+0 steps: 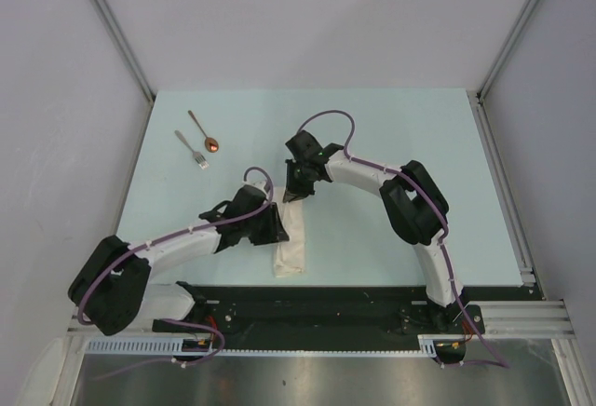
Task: Fold the napkin into a case and place the utensils inside
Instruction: Fold the 2/3-rectangle-folded napkin at the center of the board.
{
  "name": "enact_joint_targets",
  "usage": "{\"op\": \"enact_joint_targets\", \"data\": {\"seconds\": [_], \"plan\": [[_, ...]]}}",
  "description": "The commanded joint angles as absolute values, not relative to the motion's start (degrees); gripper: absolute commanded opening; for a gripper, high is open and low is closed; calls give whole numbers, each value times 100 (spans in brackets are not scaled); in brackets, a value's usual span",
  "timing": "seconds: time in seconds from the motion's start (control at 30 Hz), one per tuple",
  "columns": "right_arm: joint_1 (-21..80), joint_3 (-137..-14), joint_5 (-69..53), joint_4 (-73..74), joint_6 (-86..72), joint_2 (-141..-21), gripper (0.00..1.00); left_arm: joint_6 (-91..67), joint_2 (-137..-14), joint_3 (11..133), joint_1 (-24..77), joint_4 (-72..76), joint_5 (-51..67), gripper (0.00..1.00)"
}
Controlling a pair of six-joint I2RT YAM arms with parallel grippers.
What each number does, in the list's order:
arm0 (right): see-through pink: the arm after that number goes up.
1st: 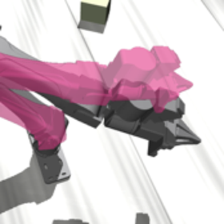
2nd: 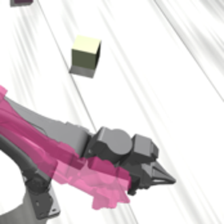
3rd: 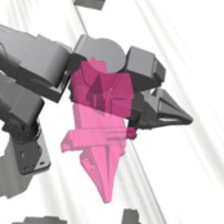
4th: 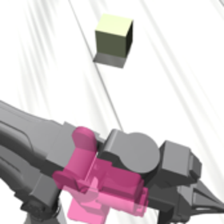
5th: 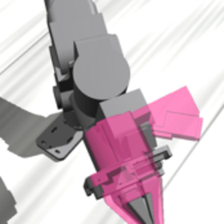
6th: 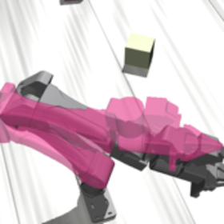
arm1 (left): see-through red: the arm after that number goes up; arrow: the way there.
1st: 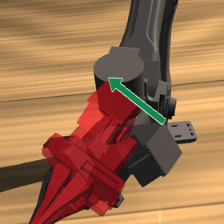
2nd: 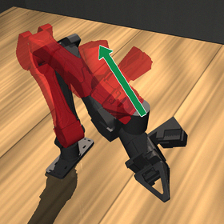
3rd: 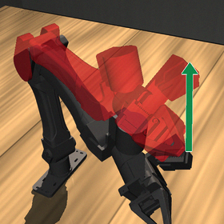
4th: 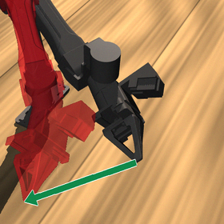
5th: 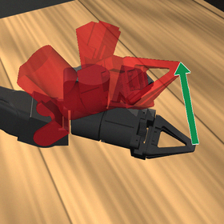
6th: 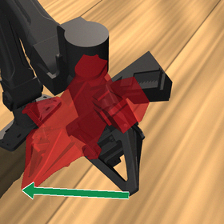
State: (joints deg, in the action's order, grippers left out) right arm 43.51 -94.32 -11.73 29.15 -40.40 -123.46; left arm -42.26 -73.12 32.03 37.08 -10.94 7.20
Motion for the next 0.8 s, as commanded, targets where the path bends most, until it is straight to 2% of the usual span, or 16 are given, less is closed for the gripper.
{"op": "enact_joint_targets", "data": {"seconds": [0.0,0.03,0.07,0.1,0.2,0.3,0.43,0.77], "plan": [[4386,-9668,-1248,2751,-3842,-12226,17,-4210,-7058,3033,3577,-580,896,24],[4368,-9703,-1239,2794,-3797,-12173,26,-4236,-7014,2971,3560,-589,914,18],[4351,-9712,-1231,2821,-3753,-12138,30,-4280,-6927,2858,3568,-528,923,11],[4333,-9738,-1204,2873,-3683,-12103,38,-4298,-6900,2813,3560,-510,984,1],[4280,-9782,-1125,3041,-3481,-11962,53,-4368,-6777,2681,3568,-484,1063,0],[4289,-9712,-1081,3208,-3410,-11839,61,-4456,-6645,2584,3551,-378,1160,0],[4359,-9457,-958,3217,-3375,-11628,67,-4509,-6478,2575,3551,-404,1169,0],[4342,-8614,-861,2822,-4155,-11013,71,-4500,-6469,2566,3551,-413,1195,0]]}}
